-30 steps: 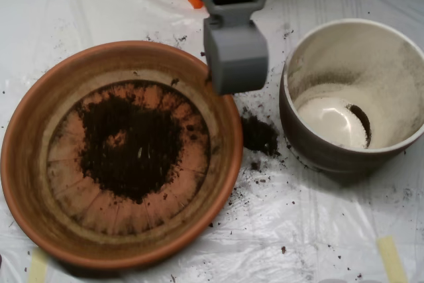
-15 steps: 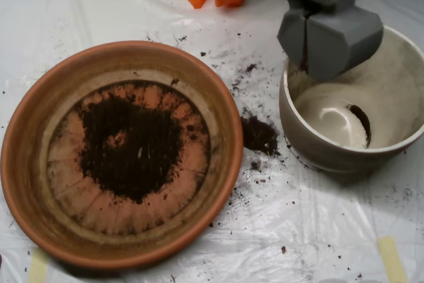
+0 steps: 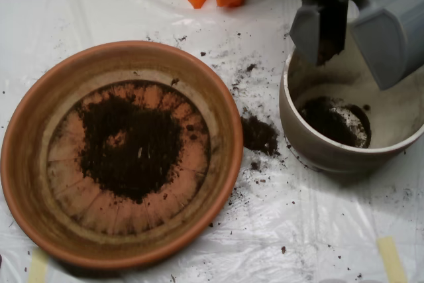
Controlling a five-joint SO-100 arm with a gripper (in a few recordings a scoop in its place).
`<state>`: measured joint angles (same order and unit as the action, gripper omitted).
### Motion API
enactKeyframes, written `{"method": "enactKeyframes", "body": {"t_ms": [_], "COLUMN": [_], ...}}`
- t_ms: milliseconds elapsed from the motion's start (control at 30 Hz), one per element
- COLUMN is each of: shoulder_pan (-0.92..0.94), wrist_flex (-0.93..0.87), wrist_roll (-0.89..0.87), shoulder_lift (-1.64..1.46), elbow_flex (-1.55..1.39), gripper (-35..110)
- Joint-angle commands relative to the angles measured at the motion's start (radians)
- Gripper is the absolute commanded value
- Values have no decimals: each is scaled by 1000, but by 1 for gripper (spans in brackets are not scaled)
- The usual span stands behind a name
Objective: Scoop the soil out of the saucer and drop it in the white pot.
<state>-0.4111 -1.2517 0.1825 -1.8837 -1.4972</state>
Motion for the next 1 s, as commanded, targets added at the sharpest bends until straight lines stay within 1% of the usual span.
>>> {"method": "enactKeyframes", "body": {"t_ms": [0,300,567,667,800,967], "shoulder_pan": [-21,-28,23,112,301,540], "wrist_flex": [11,20,11,6,20,74], "wrist_roll": [6,18,-43,-100,-187,-258], "shoulder_lift": [-40,-55,-107,-126,-150,-164], "elbow_flex": [20,-9,49,87,100,12], "gripper": [30,29,31,32,32,30]}}
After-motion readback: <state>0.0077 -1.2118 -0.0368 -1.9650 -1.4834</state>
